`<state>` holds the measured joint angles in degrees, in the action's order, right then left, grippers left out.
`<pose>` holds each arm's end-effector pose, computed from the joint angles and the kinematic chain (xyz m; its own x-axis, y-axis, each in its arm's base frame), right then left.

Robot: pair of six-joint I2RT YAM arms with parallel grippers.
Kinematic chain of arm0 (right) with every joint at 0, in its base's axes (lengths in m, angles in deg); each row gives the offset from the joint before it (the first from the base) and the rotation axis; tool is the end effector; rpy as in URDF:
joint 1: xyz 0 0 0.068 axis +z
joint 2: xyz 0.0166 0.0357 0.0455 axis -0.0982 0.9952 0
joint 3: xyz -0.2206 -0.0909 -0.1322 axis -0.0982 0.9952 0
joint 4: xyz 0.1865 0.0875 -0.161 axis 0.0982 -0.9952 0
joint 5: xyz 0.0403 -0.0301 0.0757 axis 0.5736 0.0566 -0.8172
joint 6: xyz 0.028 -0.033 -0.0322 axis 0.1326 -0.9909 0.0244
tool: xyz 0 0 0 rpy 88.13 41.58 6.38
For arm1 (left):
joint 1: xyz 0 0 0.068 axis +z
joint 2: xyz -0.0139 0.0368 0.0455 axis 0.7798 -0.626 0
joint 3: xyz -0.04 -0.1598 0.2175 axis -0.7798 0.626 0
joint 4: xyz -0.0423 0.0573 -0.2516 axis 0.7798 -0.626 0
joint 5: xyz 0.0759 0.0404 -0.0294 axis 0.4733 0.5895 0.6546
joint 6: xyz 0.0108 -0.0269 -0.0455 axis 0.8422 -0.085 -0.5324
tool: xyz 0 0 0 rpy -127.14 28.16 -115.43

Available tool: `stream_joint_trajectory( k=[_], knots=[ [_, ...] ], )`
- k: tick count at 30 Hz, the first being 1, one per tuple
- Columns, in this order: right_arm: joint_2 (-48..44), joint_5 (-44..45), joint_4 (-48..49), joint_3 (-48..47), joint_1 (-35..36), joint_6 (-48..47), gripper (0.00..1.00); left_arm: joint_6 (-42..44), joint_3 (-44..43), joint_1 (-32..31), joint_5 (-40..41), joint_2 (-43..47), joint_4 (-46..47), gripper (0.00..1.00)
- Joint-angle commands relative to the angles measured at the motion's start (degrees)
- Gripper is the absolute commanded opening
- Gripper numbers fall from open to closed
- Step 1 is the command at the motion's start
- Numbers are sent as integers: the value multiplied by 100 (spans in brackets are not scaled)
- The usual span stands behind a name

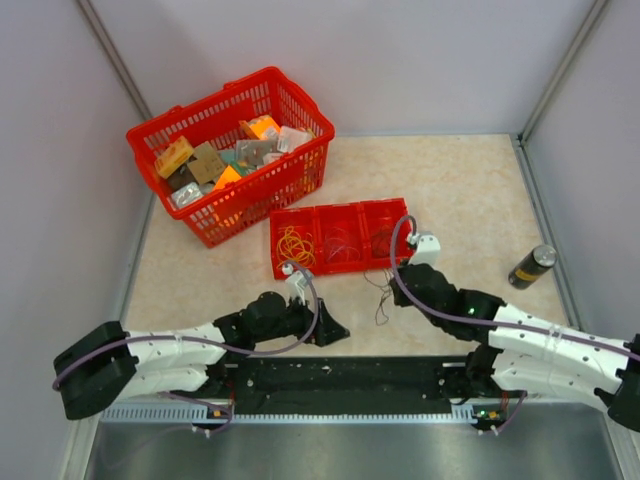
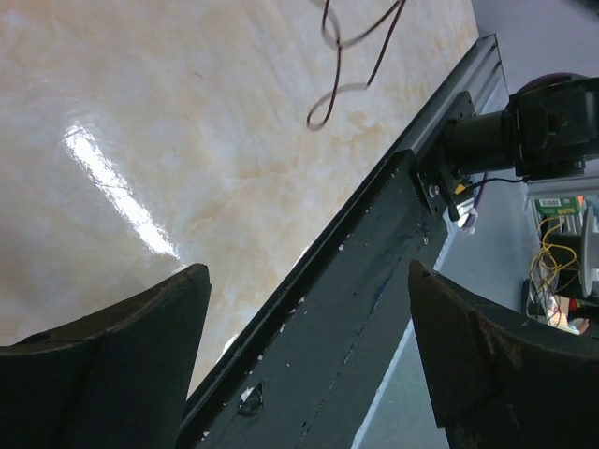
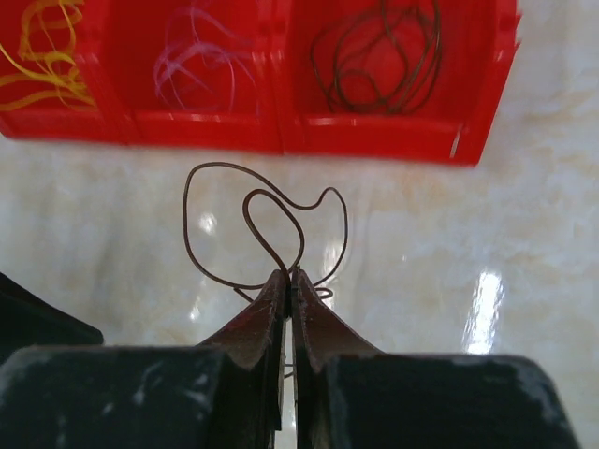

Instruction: Untangle the cables

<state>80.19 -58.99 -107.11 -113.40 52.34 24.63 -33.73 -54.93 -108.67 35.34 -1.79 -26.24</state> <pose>0.1118 0.1466 0.2219 -0.5972 0.0616 -0.7997 -0.2279 0.9429 0.2428 0.0973 -0.1637 0.1580 -0.8361 -0.1032 -0.5388 0.4255 0.4978 -0.7557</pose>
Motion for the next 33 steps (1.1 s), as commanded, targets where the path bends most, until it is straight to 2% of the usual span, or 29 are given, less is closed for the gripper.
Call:
stream_joint_trajectory(
  k=[1, 7, 13, 22, 27, 33],
  knots=[
    [-196, 587, -94, -866, -234, -718, 0, 66, 66, -172, 383, -365, 1044, 90],
    [321, 816, 63, -1754, -944, -1448, 0, 172, -5, -251, 637, -611, 1062, 87],
    [1006, 202, 757, -2290, -1920, -1914, 0, 225, -5, -304, 699, -576, 1018, 87],
    [2667, 560, 1707, -2888, -2115, -3197, 0, 260, 22, -322, 795, -462, 878, 87],
    [3073, 237, 1672, -2626, -2115, -2865, 0, 260, 39, -313, 857, -365, 807, 87],
    [2889, -720, 1952, -1941, -2115, -1925, 0, 277, -48, -313, 822, -497, 763, 87]
  ],
)
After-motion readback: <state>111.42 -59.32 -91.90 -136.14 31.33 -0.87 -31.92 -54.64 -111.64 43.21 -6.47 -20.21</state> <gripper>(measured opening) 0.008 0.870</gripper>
